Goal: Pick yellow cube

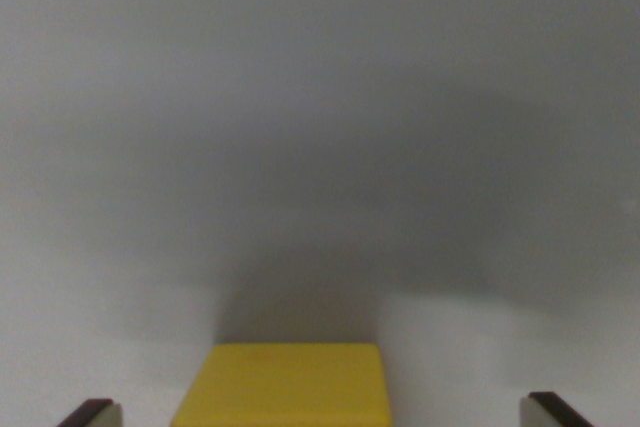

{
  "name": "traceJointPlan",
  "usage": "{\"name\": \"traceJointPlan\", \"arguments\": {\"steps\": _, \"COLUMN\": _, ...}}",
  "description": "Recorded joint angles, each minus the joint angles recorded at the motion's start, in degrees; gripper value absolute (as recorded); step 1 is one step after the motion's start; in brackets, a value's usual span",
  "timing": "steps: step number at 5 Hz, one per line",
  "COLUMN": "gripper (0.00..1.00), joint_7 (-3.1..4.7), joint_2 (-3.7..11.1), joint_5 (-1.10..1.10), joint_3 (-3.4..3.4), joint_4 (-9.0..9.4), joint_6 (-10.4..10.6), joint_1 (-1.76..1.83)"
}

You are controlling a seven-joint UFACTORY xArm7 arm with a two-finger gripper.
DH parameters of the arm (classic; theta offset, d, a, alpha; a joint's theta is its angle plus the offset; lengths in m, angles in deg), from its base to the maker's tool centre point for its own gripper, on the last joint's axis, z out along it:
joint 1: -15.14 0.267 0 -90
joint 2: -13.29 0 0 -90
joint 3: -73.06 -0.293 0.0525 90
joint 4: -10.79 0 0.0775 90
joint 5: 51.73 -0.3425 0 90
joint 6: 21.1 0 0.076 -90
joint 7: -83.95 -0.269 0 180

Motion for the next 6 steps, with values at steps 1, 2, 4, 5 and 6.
{"name": "traceJointPlan", "arguments": {"steps": 1, "gripper": 0.0, "joint_7": 0.0, "joint_2": 0.0, "joint_5": 0.0, "joint_3": 0.0, "joint_4": 0.0, "joint_6": 0.0, "joint_1": 0.0}}
{"name": "traceJointPlan", "arguments": {"steps": 2, "gripper": 0.0, "joint_7": -0.14, "joint_2": 0.24, "joint_5": -0.05, "joint_3": -0.12, "joint_4": 0.94, "joint_6": 1.0, "joint_1": 0.13}}
{"name": "traceJointPlan", "arguments": {"steps": 4, "gripper": 0.0, "joint_7": -0.24, "joint_2": 0.42, "joint_5": -0.09, "joint_3": -0.21, "joint_4": 1.62, "joint_6": 1.7, "joint_1": 0.22}}
{"name": "traceJointPlan", "arguments": {"steps": 5, "gripper": 0.0, "joint_7": -0.24, "joint_2": 0.42, "joint_5": -0.09, "joint_3": -0.21, "joint_4": 1.62, "joint_6": 1.7, "joint_1": 0.22}}
{"name": "traceJointPlan", "arguments": {"steps": 6, "gripper": 0.0, "joint_7": -0.28, "joint_2": 0.51, "joint_5": -0.11, "joint_3": -0.26, "joint_4": 1.95, "joint_6": 2.0, "joint_1": 0.27}}
